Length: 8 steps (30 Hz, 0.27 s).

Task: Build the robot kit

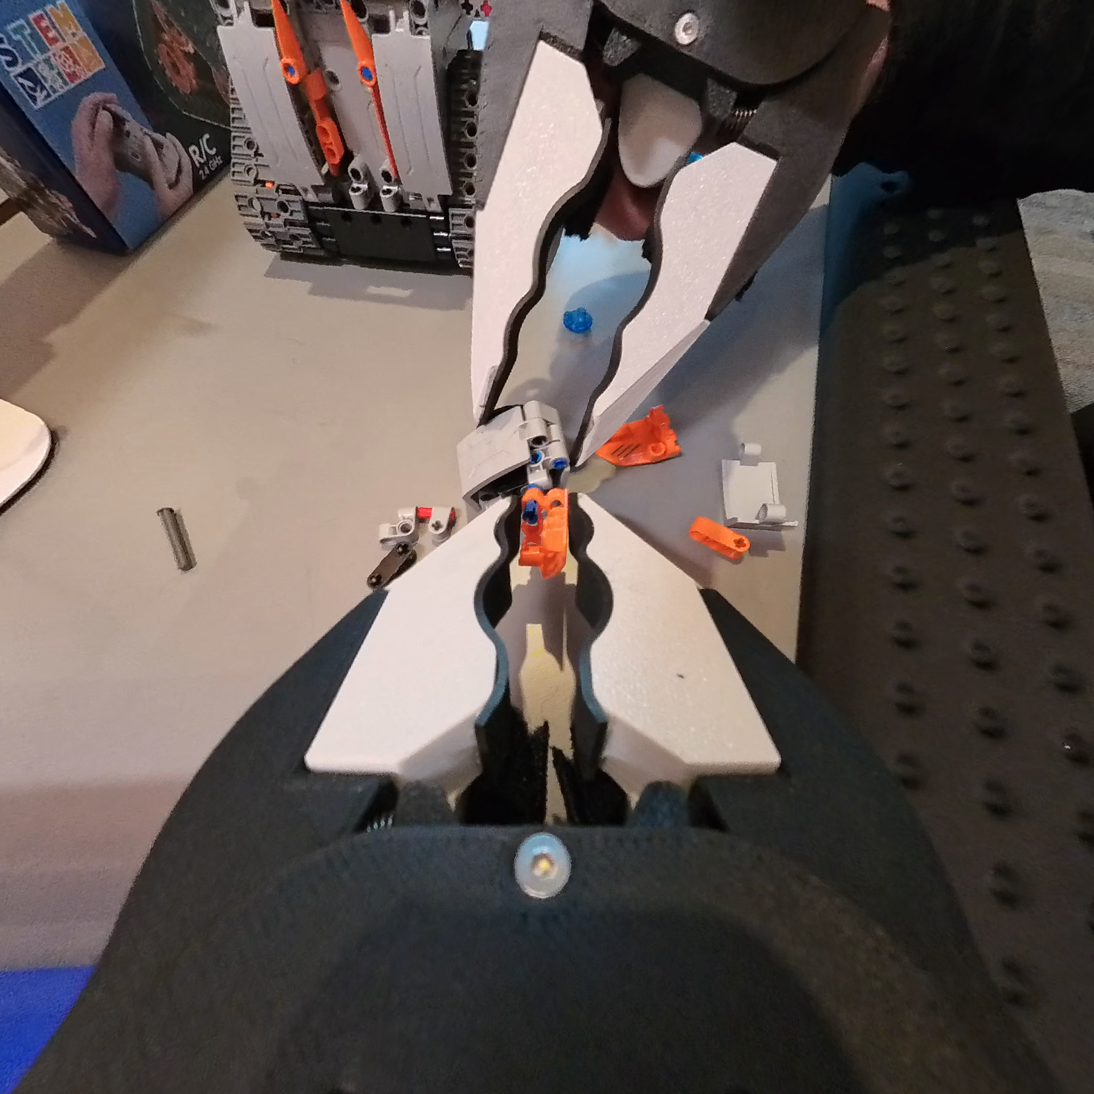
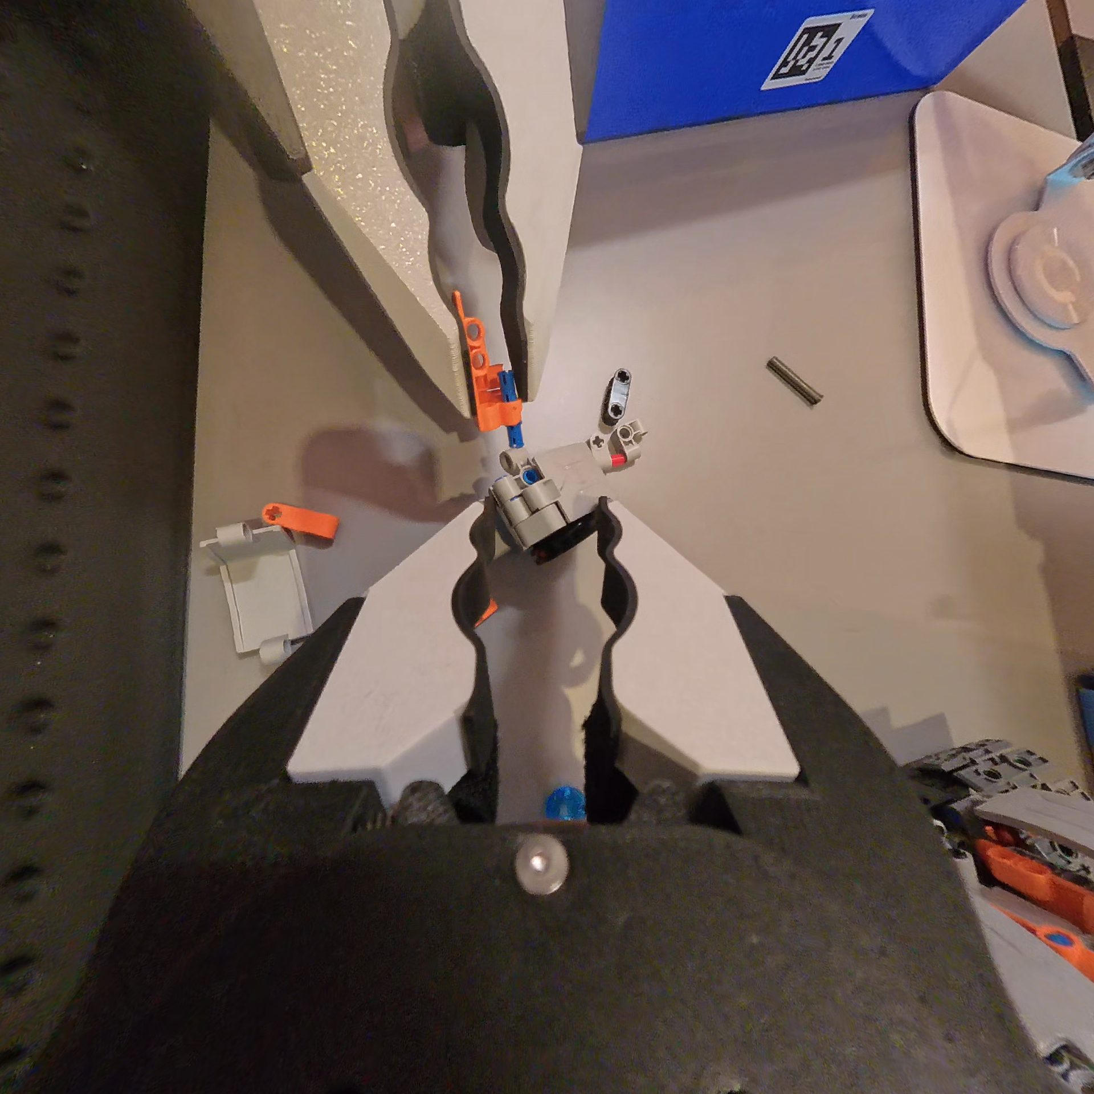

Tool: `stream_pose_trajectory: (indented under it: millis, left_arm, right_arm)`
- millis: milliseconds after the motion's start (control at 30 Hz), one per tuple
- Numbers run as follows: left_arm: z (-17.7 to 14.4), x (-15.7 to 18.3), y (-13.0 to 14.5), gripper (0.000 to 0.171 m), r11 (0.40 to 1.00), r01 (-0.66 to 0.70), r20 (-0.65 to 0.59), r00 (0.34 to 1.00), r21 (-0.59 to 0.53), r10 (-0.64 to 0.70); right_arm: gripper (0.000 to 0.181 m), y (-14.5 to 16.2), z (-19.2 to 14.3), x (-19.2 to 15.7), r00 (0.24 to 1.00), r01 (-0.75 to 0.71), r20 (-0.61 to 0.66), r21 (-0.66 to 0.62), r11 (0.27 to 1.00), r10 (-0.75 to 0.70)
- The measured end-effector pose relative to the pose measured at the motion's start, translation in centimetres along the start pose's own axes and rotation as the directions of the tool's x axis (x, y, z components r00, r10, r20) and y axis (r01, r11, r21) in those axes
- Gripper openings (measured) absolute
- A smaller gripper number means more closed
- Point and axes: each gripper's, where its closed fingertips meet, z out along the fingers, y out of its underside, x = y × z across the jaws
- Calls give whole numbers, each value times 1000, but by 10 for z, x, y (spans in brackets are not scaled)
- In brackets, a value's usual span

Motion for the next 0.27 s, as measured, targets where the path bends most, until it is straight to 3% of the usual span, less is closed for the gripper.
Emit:
stream_pose_trajectory:
  millis: [267]
  left_arm:
    - [1,0,1,13,1000,30,-20,999,9,-30]
  right_arm:
    - [31,1,0,0,1000,11,-9,20,1000,-11]
